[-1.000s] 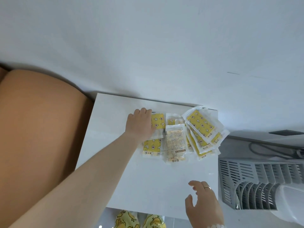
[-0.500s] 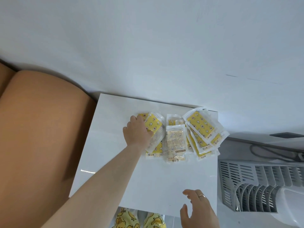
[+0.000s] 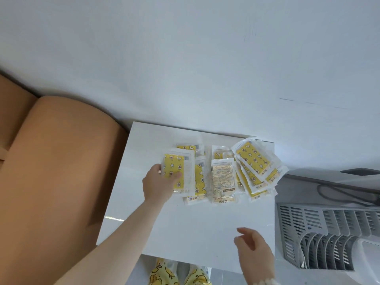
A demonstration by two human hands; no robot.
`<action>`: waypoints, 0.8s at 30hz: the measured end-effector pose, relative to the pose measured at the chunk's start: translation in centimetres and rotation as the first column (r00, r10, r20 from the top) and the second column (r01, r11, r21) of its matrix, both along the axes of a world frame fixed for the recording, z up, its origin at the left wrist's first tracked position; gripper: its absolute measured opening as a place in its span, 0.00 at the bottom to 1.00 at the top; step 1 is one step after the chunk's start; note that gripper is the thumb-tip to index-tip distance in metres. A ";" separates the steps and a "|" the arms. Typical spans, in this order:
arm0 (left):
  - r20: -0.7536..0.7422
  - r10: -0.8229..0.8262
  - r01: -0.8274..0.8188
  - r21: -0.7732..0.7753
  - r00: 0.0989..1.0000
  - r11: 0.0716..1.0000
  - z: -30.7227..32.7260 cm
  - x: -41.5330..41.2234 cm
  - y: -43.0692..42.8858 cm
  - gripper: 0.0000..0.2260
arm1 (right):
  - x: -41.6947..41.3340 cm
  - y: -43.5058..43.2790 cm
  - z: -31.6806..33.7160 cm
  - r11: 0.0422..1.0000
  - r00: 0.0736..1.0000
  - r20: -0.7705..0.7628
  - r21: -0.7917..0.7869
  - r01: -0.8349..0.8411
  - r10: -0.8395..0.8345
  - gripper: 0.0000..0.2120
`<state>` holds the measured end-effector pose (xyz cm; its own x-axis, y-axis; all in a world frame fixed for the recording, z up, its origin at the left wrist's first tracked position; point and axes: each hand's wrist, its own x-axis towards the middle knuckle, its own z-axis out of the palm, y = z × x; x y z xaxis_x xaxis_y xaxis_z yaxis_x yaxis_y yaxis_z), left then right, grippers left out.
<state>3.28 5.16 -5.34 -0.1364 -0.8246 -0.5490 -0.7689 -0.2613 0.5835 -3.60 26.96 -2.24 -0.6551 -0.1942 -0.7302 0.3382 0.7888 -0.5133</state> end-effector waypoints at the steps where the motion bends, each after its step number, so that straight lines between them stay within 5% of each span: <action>1: -0.032 0.020 -0.021 -0.009 0.999 1.000 0.9 0.7 0.6 0.11 | -0.4 -0.7 0.1 0.997 0.996 0.048 -0.030 0.075 -0.073 0.06; 4: -0.107 0.031 -0.034 -0.021 0.994 0.999 4.1 2.0 3.6 0.09 | -1.1 -3.4 0.7 0.970 0.968 0.210 -0.166 0.175 -0.139 0.07; 10: -0.340 0.085 0.004 0.252 0.937 0.968 7.4 1.6 10.6 0.10 | -1.1 -5.4 1.9 0.821 0.761 0.647 -0.409 0.398 -0.047 0.41; 15: -0.318 -0.029 0.132 0.308 0.948 0.942 5.7 1.2 11.5 0.11 | -1.1 -3.2 0.9 0.768 0.715 0.690 -0.395 0.504 -0.115 0.48; 18: -0.253 -0.146 0.210 0.246 0.956 0.946 4.7 1.2 11.4 0.11 | -0.4 -2.9 0.3 0.771 0.721 0.673 -0.369 0.519 -0.163 0.41; 21: -0.104 -0.340 0.353 0.170 0.935 0.920 4.3 1.2 11.1 0.15 | 0.4 -3.0 -0.1 0.776 0.744 0.623 -0.336 0.534 -0.242 0.17; 24: 0.210 -0.686 0.687 0.082 0.696 0.722 4.1 1.4 10.4 0.20 | 1.1 -2.8 -0.8 0.792 0.739 0.577 -0.240 0.561 -0.349 0.08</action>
<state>4.65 15.53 -1.29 -0.5469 -0.5500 -0.6312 -0.8365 0.3898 0.3852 -2.47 24.13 -3.00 -0.3206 -0.2911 -0.9014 0.8841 0.2495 -0.3951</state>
